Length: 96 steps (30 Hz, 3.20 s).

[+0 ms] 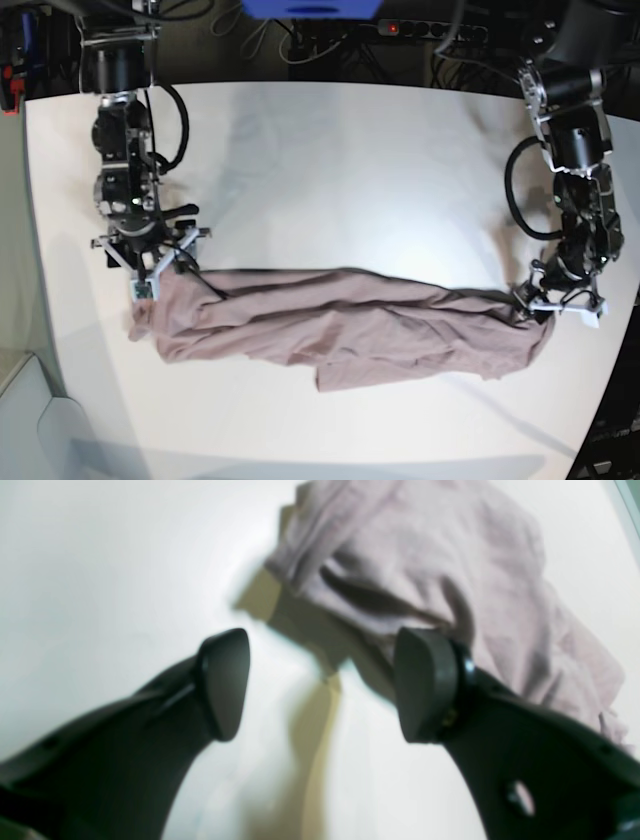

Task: Layout the t-shirt on the table in an organized manner, then fold the t-shirt properly
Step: 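Pull the shirt taut between both grippers, spreading it lengthwise, then release the shirt with both grippers and lift them away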

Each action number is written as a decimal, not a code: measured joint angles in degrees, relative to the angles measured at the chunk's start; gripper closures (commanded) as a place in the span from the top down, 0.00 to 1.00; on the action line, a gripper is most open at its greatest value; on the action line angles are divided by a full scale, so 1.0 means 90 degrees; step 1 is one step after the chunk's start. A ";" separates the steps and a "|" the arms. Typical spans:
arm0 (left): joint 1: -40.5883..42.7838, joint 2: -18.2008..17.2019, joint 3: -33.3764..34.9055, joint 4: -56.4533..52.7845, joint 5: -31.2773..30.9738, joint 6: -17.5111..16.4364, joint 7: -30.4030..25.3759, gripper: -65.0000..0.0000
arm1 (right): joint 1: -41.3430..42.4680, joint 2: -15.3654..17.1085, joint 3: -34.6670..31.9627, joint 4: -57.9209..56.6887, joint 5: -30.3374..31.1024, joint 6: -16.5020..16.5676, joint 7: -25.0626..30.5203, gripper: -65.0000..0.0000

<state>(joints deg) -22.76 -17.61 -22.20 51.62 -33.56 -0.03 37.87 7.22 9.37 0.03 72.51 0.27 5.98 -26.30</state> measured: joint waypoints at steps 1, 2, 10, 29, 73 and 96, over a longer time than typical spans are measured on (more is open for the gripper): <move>0.0000 0.0000 0.0000 0.0005 -0.0002 0.0000 -0.0015 0.66 | 0.0000 -0.0005 0.0005 -0.0109 0.0027 0.0000 0.0168 0.52; 0.0000 0.0002 0.0000 0.0005 0.0005 0.0000 -0.0027 0.66 | 0.0002 -0.0010 0.0007 -0.0202 0.0005 0.0000 0.0279 0.46; 0.0041 0.0051 0.0012 0.0007 0.0002 -0.0002 -0.0027 0.36 | 0.0068 -0.0100 -0.0005 -0.0512 0.0019 0.0005 0.0736 0.00; 0.0784 -0.0160 0.0000 0.0962 -0.0007 -0.0012 0.0092 0.00 | 0.1702 0.0430 0.0010 0.1797 0.0002 0.0049 -0.0066 0.00; 0.2297 -0.0231 -0.1066 0.2832 -0.0019 -0.0022 0.0772 0.00 | 0.3565 0.0678 -0.0729 -0.4510 -0.0041 0.0027 0.3140 0.70; 0.2650 -0.0233 -0.1066 0.3551 -0.0022 -0.0019 0.0743 0.00 | 0.2334 -0.0333 -0.2353 -0.4267 0.0138 -0.0231 0.3519 0.69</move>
<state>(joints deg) 1.08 -19.70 -31.79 83.57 -33.76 -0.21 44.56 28.23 6.37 -21.15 34.11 1.52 3.90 5.37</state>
